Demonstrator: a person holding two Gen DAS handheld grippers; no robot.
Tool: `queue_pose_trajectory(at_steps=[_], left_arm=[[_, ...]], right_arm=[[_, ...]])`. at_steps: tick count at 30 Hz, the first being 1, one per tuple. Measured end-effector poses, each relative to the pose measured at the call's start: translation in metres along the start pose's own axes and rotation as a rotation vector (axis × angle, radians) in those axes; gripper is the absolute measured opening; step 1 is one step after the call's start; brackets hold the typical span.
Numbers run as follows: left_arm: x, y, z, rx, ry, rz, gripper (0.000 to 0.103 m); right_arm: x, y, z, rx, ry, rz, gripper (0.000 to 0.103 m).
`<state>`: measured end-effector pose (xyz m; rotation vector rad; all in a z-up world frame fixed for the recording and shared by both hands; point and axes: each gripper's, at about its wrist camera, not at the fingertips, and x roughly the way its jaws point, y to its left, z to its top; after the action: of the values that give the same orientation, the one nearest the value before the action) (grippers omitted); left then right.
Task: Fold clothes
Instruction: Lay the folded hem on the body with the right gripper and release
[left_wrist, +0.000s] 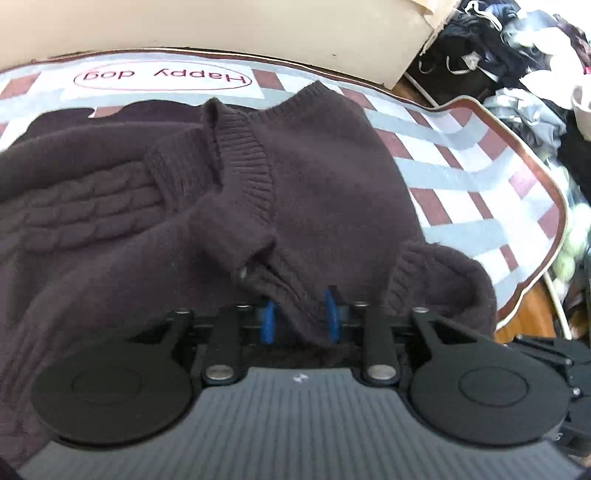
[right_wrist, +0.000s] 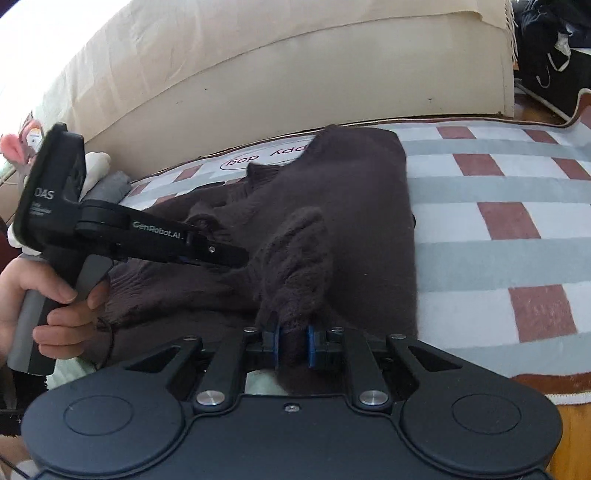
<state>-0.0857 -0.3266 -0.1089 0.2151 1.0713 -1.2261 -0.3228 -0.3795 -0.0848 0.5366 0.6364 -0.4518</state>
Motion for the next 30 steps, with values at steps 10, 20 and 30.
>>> queue_pose_trajectory(at_steps=[10,20,30], left_arm=[[0.003,0.058,-0.003,-0.269,0.048,-0.129,0.033],[-0.011,0.087,0.004,-0.349,0.031,-0.168,0.038],[-0.055,0.135,0.027,-0.141,0.009,0.025,0.046]], right_arm=[[0.025,-0.004,0.018,0.059,-0.048,-0.079,0.050],[0.017,0.054,-0.003,-0.260,0.121,0.082,0.032],[-0.032,-0.056,0.066,0.323,-0.091,0.302,0.082]])
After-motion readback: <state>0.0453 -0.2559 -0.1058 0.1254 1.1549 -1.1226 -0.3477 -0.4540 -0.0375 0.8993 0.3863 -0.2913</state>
